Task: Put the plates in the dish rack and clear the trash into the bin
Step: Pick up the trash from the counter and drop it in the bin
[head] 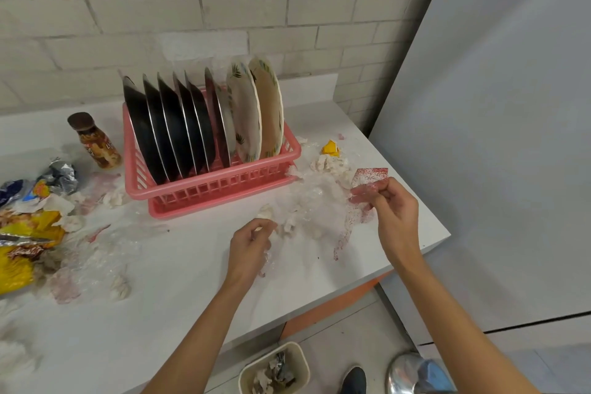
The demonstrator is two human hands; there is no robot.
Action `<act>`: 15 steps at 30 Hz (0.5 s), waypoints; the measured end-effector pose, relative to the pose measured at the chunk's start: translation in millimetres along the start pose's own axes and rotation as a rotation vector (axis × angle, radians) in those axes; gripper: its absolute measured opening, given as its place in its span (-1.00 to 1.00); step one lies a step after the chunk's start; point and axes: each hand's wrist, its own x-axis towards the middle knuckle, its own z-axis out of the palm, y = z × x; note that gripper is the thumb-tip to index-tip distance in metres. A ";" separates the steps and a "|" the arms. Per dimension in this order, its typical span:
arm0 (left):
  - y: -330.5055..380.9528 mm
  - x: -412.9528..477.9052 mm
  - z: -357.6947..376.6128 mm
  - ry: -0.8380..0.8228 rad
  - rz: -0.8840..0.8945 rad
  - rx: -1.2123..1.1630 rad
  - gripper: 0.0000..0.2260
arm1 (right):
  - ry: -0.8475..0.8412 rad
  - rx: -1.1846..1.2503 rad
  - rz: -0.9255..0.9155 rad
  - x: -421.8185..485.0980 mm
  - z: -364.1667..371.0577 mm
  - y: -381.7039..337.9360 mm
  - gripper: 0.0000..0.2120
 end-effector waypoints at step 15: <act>56.9 -9.6 26.6 -0.070 -0.014 -0.087 -0.86 | -0.174 0.173 0.159 -24.0 35.2 11.2 -0.70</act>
